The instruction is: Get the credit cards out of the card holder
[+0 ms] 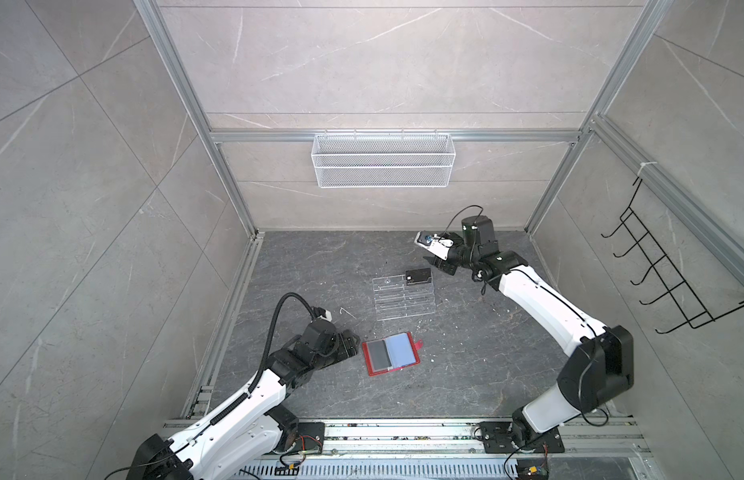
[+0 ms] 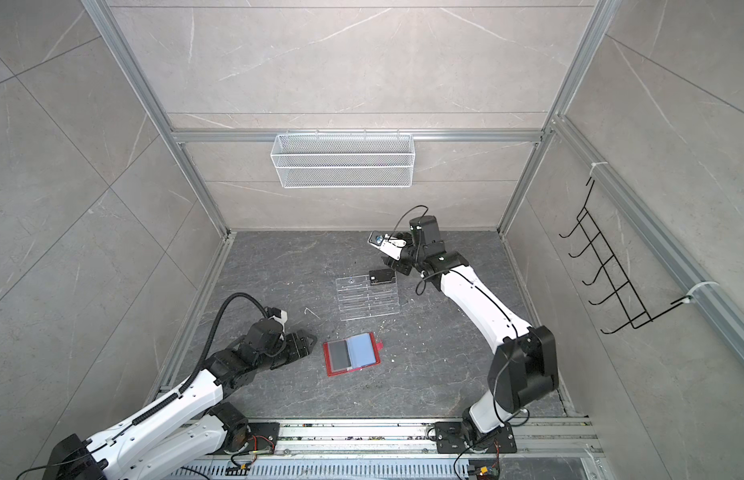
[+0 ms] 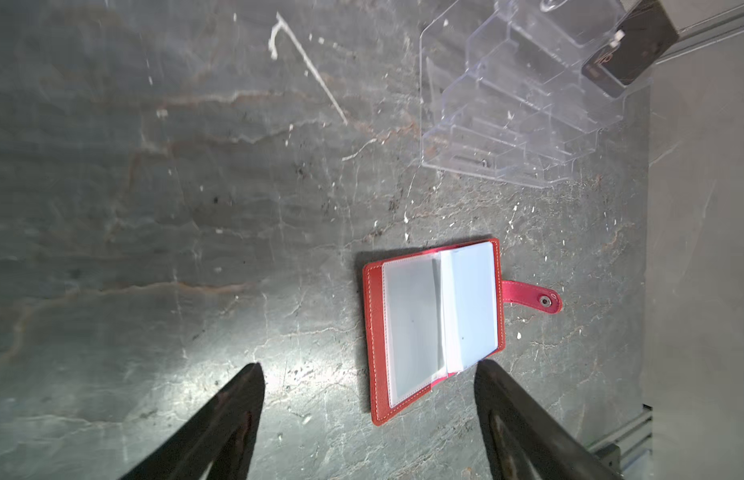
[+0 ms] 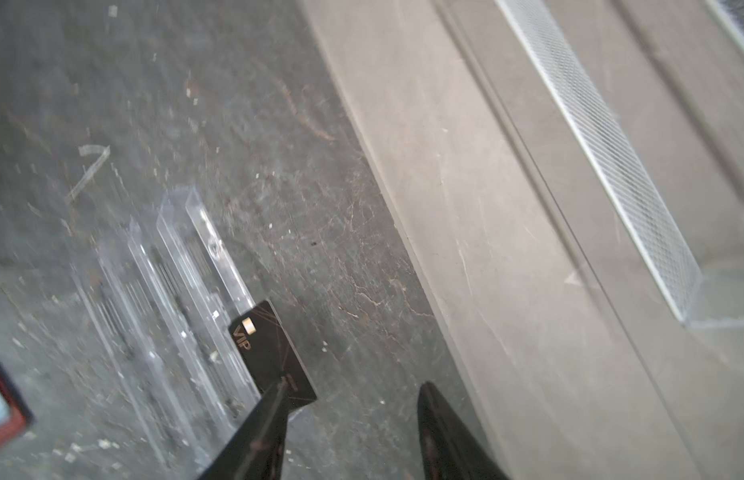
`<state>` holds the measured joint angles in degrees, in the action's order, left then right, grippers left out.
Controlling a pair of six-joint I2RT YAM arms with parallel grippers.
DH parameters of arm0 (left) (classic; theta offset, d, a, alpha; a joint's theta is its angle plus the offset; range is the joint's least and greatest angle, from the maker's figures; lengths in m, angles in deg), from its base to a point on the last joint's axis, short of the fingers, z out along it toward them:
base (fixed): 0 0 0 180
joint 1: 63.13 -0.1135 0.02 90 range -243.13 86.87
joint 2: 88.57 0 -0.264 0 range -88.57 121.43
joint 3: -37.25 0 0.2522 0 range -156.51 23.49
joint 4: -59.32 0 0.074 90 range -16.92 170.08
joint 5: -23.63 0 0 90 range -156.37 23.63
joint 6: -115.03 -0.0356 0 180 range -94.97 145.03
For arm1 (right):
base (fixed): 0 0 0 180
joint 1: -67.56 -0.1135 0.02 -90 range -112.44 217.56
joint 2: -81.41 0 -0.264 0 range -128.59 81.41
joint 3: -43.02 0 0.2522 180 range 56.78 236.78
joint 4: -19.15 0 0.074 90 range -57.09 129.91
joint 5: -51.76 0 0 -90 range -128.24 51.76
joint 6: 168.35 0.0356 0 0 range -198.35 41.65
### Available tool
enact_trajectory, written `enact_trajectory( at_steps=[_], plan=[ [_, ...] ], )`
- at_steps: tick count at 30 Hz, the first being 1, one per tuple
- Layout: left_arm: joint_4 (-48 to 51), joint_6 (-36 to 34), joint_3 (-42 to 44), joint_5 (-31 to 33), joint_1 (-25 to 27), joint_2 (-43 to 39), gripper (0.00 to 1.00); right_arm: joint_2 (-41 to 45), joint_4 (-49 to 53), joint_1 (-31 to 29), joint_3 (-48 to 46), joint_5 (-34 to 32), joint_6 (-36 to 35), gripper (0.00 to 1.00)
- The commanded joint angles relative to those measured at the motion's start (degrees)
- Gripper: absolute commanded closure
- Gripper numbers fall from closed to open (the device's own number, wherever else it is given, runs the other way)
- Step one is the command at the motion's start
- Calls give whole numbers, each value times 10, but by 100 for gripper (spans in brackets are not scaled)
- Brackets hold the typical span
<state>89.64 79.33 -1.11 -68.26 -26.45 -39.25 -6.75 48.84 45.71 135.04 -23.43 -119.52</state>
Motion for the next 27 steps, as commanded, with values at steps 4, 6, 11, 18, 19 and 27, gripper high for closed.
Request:
enact_trajectory(
  at_steps=[4, 6, 11, 18, 19, 27],
  plan=[
    [-145, 142, 64, -83, 14, 31, 25, 74, -62, -6, -141, 122, 434, 61],
    [-173, 160, 80, -90, 19, 41, 25, 98, -105, -28, -208, 133, 497, 64],
    [-301, 226, 146, -97, 20, 65, 29, 140, -126, -125, -302, 77, 555, 68],
    [-345, 224, 141, -100, 30, 110, 39, 104, -134, -203, -361, 39, 631, 79],
    [-354, 222, 141, -101, 31, 118, 40, 89, -136, -208, -365, 35, 640, 80],
    [-405, 218, 135, -108, 38, 180, 63, -12, -142, -215, -382, -9, 684, 87]
  ],
)
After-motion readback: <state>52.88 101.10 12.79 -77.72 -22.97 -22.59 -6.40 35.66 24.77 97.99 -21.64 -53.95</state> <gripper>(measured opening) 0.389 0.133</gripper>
